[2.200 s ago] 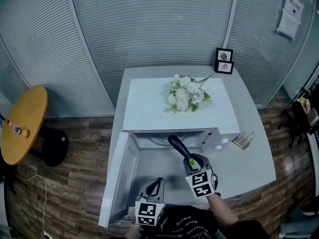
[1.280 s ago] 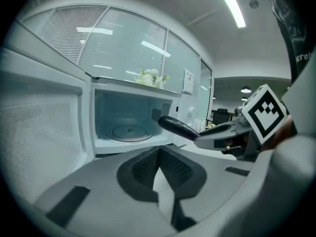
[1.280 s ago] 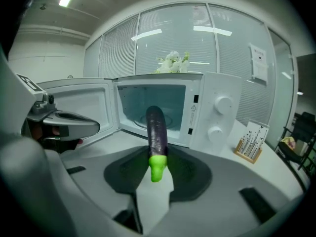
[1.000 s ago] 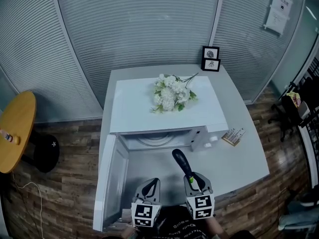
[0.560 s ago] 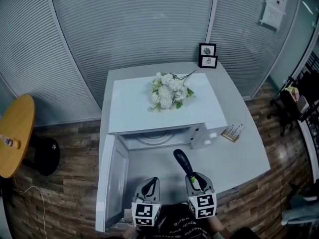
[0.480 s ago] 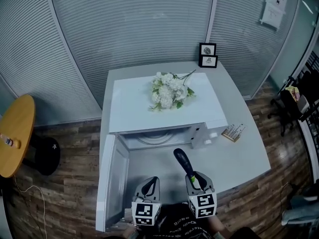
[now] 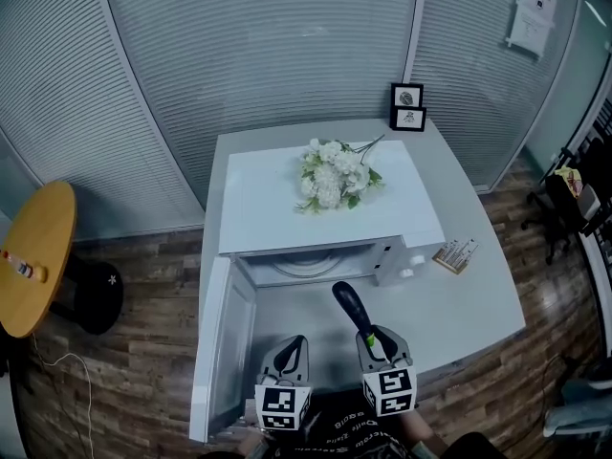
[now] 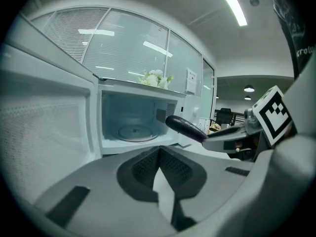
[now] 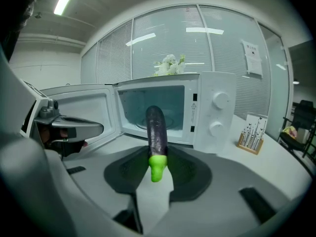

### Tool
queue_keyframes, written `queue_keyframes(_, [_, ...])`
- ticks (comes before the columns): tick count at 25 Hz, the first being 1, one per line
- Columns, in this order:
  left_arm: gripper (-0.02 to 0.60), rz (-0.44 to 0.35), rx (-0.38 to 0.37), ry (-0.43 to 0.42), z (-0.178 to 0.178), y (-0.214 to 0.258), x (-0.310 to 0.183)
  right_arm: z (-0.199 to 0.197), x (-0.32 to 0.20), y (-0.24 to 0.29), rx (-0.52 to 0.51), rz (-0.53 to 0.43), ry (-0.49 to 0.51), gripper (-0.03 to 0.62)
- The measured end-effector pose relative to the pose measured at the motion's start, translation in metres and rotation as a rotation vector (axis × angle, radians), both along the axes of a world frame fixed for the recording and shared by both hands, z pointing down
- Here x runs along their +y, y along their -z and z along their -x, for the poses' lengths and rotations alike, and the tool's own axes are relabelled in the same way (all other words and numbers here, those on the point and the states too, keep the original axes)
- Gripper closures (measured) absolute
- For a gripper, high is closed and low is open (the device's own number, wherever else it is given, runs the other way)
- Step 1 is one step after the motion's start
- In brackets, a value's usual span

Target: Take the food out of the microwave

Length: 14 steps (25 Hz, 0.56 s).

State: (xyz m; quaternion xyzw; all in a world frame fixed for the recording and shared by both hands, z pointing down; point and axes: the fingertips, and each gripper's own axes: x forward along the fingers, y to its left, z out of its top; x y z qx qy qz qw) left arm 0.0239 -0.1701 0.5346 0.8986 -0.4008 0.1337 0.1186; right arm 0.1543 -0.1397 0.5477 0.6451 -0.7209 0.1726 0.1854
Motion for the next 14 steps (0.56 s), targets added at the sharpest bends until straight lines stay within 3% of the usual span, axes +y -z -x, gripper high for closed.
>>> queue_keyframes(14, [0.574, -0.009, -0.003, 0.047, 0.0109, -0.0036, -0.0064, 0.0027, -0.0074, -0.0005, -0.007, 0.000, 0.012, 0.477])
